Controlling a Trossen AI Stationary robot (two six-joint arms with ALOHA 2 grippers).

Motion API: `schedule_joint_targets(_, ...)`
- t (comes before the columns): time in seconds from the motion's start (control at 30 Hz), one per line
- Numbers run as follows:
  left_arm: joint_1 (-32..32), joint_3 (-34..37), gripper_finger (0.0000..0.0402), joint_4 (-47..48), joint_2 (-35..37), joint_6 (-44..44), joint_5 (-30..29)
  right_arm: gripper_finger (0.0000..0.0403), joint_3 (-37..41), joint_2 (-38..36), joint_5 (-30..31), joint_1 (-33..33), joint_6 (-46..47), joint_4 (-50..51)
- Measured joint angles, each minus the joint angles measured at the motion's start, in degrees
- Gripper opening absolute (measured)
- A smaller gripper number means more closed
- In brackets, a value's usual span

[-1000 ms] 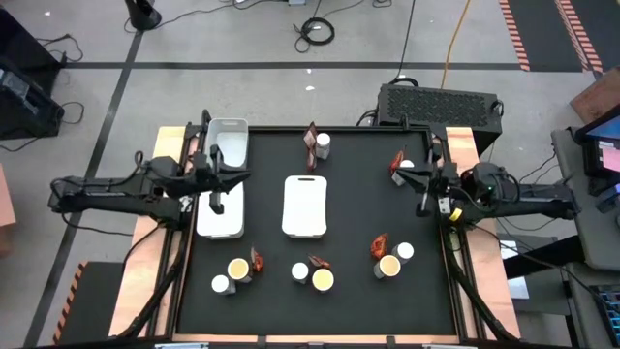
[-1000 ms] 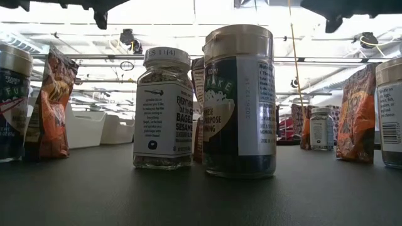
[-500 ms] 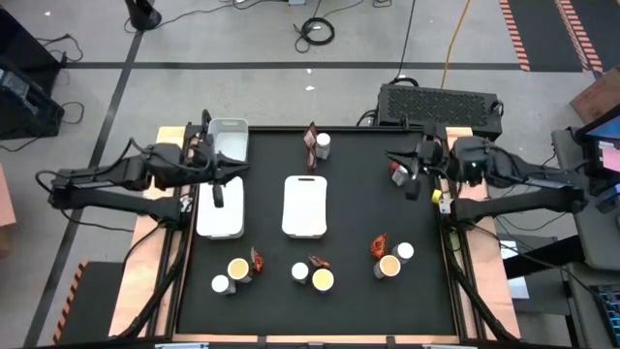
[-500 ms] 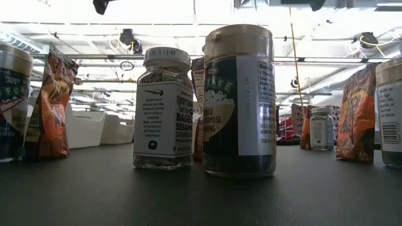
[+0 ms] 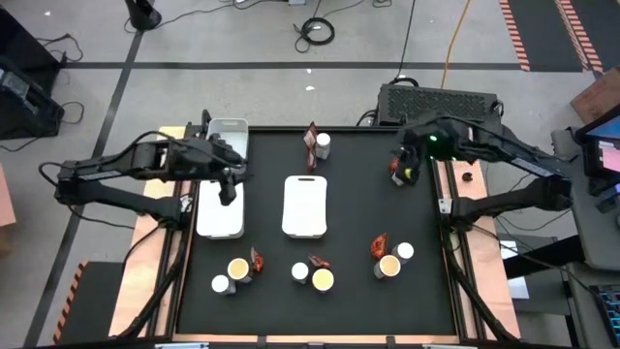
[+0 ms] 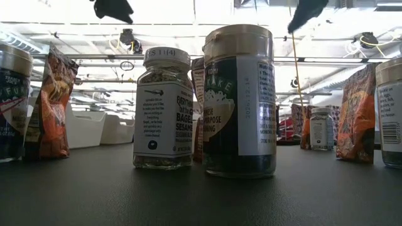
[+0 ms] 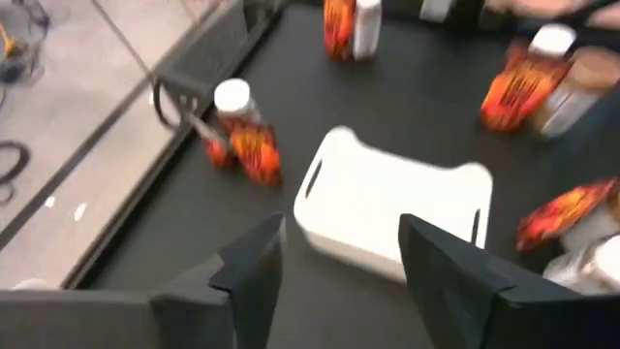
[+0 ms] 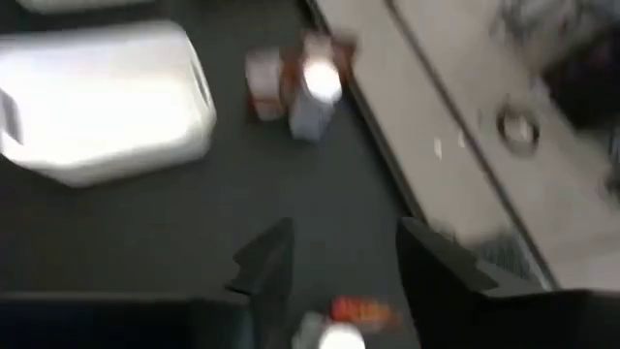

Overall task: Sort spices by type
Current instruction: Put the white seasoning bottle into the right white bin

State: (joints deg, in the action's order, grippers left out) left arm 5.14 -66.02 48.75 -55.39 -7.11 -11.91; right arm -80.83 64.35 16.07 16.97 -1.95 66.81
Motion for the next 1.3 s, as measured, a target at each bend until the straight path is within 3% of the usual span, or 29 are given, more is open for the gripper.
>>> schedule_joint_targets(0.27, 3.83, -0.09, 0.0227, 4.28, -7.37, -0.05, 2.21, 0.0275, 0.01, 7.36, -7.97, 8.6, -1.97, 7.5)
schedule_joint_targets(0.43, 1.59, -0.08, 0.0226, 5.21, -9.57, -2.82, -0.11, 0.0312, 1.38, 8.35, -10.55, 9.66, -2.56, 9.6)
schedule_joint_targets(0.6, -4.99, 5.89, 0.0226, 3.42, -6.99, -9.1, -5.88, 0.0322, 8.47, 3.53, -10.51, 9.58, 0.68, 8.4)
schedule_joint_targets(0.8, -11.03, 15.37, 0.0226, -3.37, -3.8, -18.73, -10.08, 0.0322, 17.9, -1.54, -13.62, 8.34, -3.63, -7.49)
schedule_joint_targets(1.0, -15.77, 19.64, 0.0226, -3.3, -3.22, -28.24, -11.43, 0.0322, 19.45, 0.94, -13.3, 11.28, -7.34, -10.38)
schedule_joint_targets(1.17, -17.78, 21.46, 0.0226, -2.88, -3.16, -31.34, -12.69, 0.0322, 19.4, 4.46, -14.99, 12.35, -11.96, -16.89)
schedule_joint_targets(1.3, -18.05, 21.46, 0.0226, -2.84, -3.16, -31.52, -14.57, 0.0322, 18.75, 5.91, -14.08, 14.29, -11.1, -16.49)
